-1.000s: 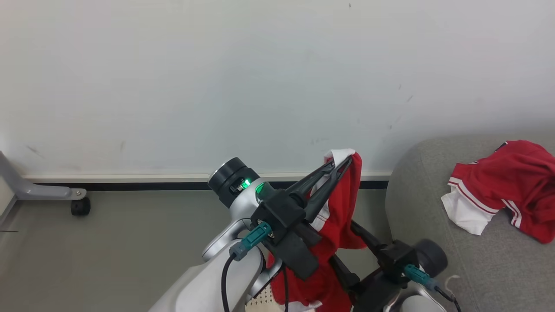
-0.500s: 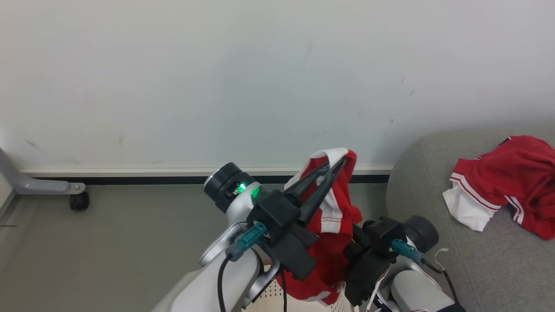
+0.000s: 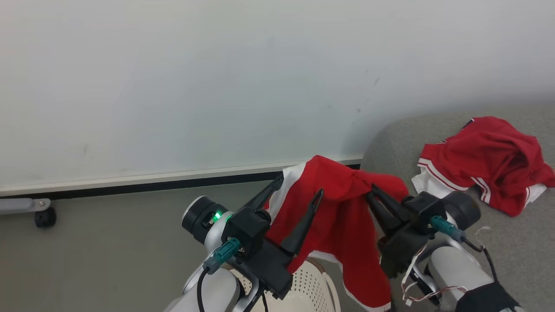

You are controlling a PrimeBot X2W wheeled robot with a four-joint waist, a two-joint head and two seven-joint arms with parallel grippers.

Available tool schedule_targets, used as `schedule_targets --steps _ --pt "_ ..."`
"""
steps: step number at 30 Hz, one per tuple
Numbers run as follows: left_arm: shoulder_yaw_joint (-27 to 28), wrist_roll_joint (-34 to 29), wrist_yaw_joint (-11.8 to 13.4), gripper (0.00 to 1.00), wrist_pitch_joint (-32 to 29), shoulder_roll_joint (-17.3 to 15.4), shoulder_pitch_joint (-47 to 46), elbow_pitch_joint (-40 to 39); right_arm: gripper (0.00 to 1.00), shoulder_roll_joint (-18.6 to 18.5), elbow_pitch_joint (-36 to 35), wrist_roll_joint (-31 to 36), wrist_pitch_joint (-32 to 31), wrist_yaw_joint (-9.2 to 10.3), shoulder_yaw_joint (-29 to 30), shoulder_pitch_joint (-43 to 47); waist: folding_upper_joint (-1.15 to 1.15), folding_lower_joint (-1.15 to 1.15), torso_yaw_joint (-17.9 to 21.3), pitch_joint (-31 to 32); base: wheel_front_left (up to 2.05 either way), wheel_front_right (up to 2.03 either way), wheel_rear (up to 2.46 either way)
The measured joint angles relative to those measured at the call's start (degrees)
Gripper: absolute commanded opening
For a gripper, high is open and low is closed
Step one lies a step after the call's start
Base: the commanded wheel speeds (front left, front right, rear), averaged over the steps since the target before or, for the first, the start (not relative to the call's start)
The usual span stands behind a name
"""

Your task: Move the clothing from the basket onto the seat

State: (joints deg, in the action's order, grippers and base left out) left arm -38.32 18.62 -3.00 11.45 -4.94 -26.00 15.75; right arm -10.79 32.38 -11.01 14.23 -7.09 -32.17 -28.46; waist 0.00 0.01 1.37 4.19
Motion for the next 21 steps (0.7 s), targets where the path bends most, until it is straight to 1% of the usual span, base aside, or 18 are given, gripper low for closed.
schedule_targets --steps 11,18,21 --pt "-0.1 2.0 0.5 1.0 0.1 0.1 4.5 0.1 0.0 -6.3 -5.8 0.0 0.0 0.13 3.6 -0.4 0.0 0.0 6.7 -0.4 0.0 0.0 0.0" --pt "-1.3 2.5 0.5 1.0 0.2 0.7 5.7 0.3 0.0 -11.1 -11.2 0.0 0.0 1.59 6.4 0.4 0.0 0.0 12.2 -0.8 0.0 0.0 0.0" --pt "-1.7 2.6 0.5 1.0 0.3 0.9 6.0 0.3 0.0 -12.4 -13.0 0.0 -0.2 1.63 7.3 1.3 0.0 0.0 14.6 -1.0 0.0 0.0 0.0"
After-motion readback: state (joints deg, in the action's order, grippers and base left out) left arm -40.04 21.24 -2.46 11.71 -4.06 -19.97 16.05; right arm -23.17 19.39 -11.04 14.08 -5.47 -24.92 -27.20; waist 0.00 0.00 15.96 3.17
